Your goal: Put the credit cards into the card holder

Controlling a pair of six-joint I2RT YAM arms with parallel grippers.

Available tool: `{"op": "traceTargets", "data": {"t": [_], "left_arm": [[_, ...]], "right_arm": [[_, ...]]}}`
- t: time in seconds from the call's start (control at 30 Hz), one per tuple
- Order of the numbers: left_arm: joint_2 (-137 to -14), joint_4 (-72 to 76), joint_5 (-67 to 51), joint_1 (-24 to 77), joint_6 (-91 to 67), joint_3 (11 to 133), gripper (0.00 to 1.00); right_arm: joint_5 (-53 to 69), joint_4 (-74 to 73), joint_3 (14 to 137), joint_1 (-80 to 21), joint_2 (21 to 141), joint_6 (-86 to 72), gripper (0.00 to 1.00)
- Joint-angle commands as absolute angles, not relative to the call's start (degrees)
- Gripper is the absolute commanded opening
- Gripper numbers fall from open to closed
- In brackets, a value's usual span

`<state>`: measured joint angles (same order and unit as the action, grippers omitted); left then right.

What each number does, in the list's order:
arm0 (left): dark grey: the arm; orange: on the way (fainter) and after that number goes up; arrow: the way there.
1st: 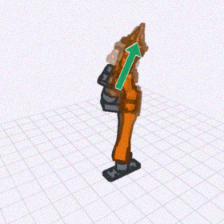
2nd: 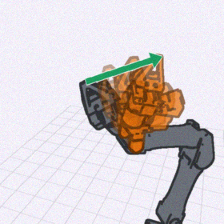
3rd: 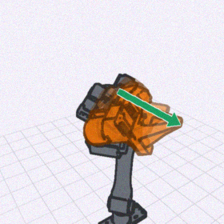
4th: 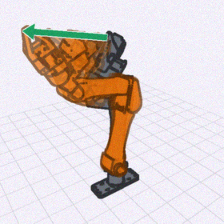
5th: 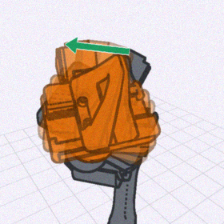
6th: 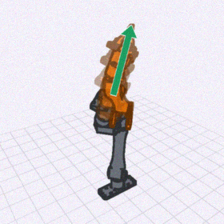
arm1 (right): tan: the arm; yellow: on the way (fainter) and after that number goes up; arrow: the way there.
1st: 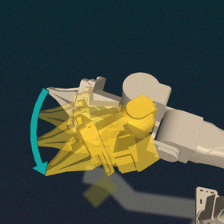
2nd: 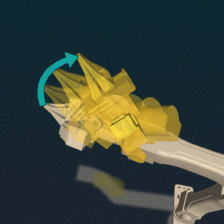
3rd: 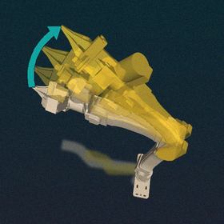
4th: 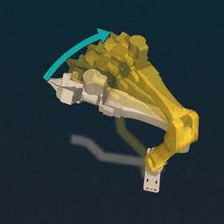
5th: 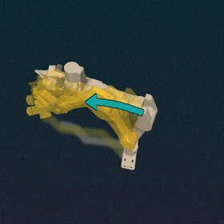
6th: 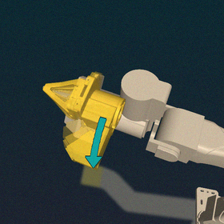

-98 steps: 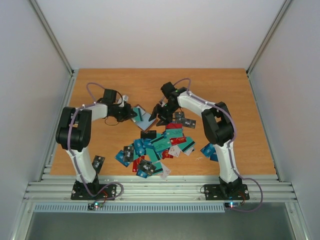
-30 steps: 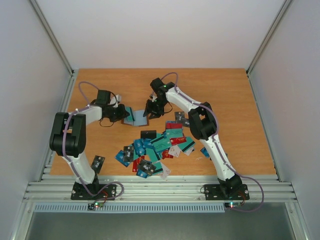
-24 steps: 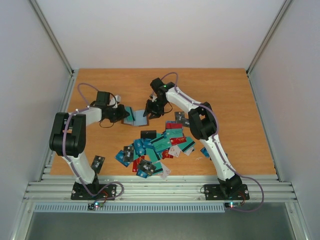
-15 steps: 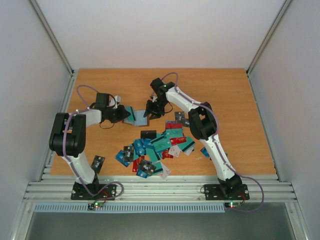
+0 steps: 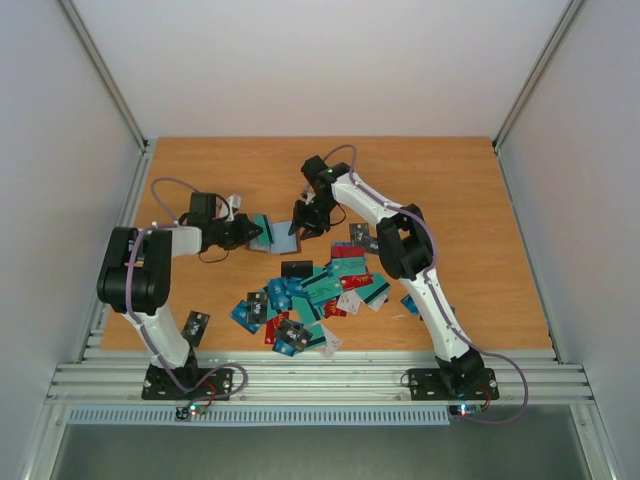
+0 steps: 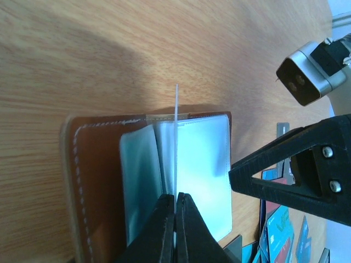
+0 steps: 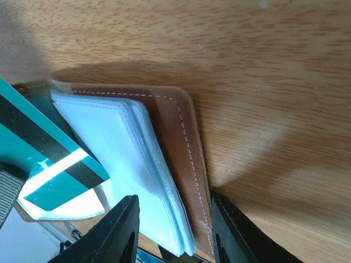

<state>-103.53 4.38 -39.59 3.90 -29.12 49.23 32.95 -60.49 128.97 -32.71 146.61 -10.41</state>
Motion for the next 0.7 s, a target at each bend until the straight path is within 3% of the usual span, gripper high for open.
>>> {"op": "traceTargets", "data": {"t": [0.0,0.67], "left_arm": [[-102.4,5.5,-42.2,4.6,-28.7,46.8,0.01],[-103.3,14.8,-44.5,2.1,-41.9,40.6,0.01]], "right_arm": [[30.2,-62.7,129.5,-33.2,150.9,-10.4,0.38],[30.5,-63.1,128.6,-33.3,150.3,-10.0,0.37]]}}
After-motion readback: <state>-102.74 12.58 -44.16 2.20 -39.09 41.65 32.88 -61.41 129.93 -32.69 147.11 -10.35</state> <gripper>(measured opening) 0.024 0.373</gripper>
